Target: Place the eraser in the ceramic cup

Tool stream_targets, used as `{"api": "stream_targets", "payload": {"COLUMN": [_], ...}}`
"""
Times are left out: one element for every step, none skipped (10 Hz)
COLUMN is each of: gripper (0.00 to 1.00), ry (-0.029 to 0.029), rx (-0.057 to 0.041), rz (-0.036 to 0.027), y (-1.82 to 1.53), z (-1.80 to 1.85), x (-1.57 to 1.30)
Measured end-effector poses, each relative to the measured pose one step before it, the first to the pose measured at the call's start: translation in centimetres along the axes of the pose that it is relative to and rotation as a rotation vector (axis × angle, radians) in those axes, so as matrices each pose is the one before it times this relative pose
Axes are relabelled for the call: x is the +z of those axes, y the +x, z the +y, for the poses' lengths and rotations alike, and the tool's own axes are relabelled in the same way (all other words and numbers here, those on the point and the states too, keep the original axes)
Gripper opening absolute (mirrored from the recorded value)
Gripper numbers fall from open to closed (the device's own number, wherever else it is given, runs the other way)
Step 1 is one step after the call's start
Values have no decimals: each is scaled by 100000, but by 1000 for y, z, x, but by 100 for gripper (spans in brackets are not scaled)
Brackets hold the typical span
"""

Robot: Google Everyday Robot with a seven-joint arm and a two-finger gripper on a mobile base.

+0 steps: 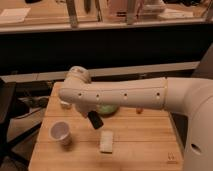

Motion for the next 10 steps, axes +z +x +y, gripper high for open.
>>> {"api": "stream_targets", "payload": {"gripper": [1, 1, 1, 1, 1, 1, 1, 1, 1, 1], "ry": [-447, -64, 256, 101, -44, 118, -248, 63, 158, -10], "rx": [-1719, -1790, -961, -1423, -1117, -1298, -653, -1574, -1364, -1014], "rz": [-473, -222, -127, -677, -556, -746, -372, -277, -8, -45], "y": [347, 424, 279, 187, 33, 56, 168, 595, 359, 6], "z": [-843, -975, -644, -374, -70, -211, -245, -1006, -829, -396], "x": [-328, -297, -258, -321, -167, -234, -183, -272, -176, -100]}}
